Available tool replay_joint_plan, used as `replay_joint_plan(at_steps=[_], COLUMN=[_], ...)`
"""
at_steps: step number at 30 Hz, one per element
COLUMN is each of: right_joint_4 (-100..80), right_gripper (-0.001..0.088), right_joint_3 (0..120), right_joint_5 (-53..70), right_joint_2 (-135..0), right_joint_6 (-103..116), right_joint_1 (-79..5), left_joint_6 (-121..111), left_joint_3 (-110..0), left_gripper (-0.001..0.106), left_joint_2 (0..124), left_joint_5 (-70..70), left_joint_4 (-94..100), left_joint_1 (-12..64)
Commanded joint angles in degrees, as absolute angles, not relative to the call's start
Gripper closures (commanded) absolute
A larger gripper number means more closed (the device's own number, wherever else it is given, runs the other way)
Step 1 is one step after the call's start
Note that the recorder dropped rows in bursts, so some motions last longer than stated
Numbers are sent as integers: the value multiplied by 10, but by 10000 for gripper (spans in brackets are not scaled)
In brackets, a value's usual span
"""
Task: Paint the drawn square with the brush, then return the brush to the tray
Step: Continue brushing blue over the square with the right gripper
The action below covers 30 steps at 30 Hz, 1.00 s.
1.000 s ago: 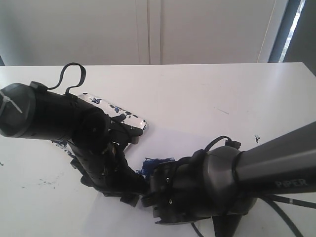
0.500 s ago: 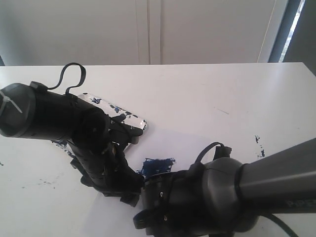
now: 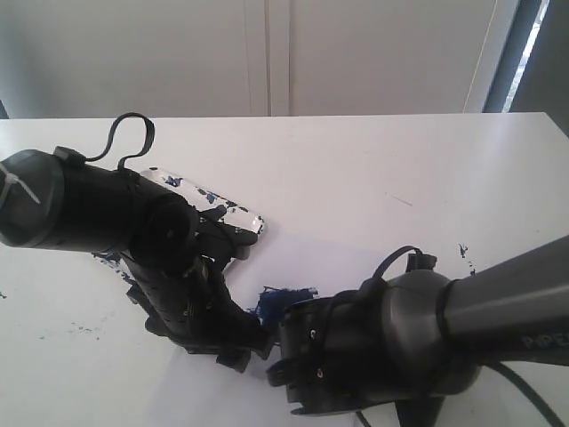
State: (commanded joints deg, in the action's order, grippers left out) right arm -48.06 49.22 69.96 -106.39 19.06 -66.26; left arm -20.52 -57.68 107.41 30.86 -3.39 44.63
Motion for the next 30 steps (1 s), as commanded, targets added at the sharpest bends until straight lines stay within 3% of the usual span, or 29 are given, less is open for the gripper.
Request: replay_joint_plan(at_steps=[11, 30], right_joint_4=[-486, -456], right_gripper=[868, 868], right_joint_3=[496, 496], right_joint_5=[700, 700], right_joint_2=[-1066, -1066], right_joint_6=[216, 199], right_joint_1=[-657, -736], left_joint_6=[-205, -205], left_joint_3=[-577, -577], left_gripper=[304, 304], left_joint_2=[1074, 1074], left_joint_5=[309, 309], left_joint_4=[-34, -34], left_joint_1=[446, 446])
